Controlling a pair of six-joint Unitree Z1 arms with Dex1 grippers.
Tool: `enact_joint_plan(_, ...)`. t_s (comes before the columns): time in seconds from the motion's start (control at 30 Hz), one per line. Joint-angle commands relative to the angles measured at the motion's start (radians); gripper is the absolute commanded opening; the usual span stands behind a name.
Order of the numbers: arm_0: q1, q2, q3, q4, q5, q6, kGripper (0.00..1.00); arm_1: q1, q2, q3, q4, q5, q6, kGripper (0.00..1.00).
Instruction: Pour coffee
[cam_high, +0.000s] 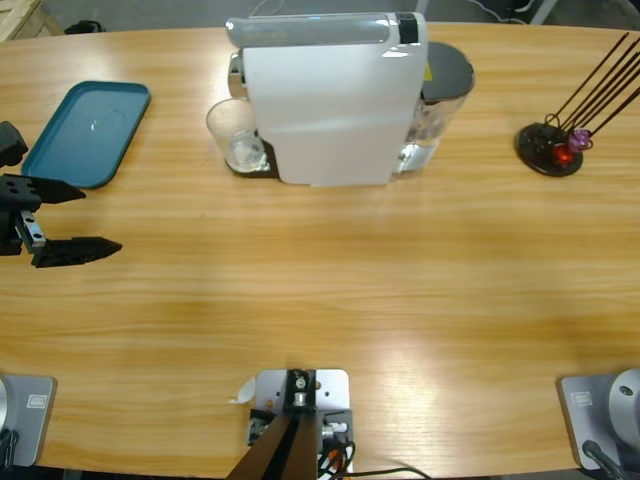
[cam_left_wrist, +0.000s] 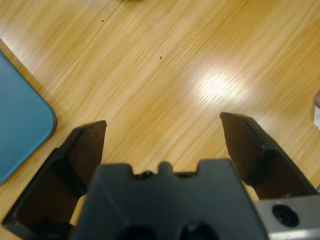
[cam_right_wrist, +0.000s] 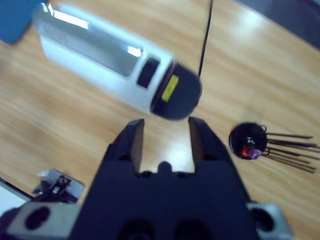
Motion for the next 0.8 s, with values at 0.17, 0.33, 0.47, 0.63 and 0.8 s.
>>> enact_joint_plan(0.17,-0.009,0.013,-0.004,-0.093,0.004,-0.001,1.000,0.030,-0.440,0.876,-0.468,0.071,-0.020,1.000)
enact_joint_plan(0.33,-0.009,-0.002,-0.059,-0.106,-0.019,-0.001,1.000,0.031,-0.478,1.014,-0.489,0.042,-0.020,1.000)
enact_joint_plan(0.47,-0.009,-0.007,-0.086,-0.111,-0.112,0.009,1.000,0.031,-0.474,1.069,-0.441,0.046,-0.015,1.000)
enact_joint_plan(0.63,-0.009,0.027,-0.090,-0.136,-0.127,0.034,1.000,0.031,-0.460,1.071,-0.444,0.051,-0.002,1.000)
enact_joint_plan(0.8,-0.009,0.039,-0.110,-0.136,-0.130,0.039,1.000,0.031,-0.390,1.054,-0.429,0.057,-0.011,1.000)
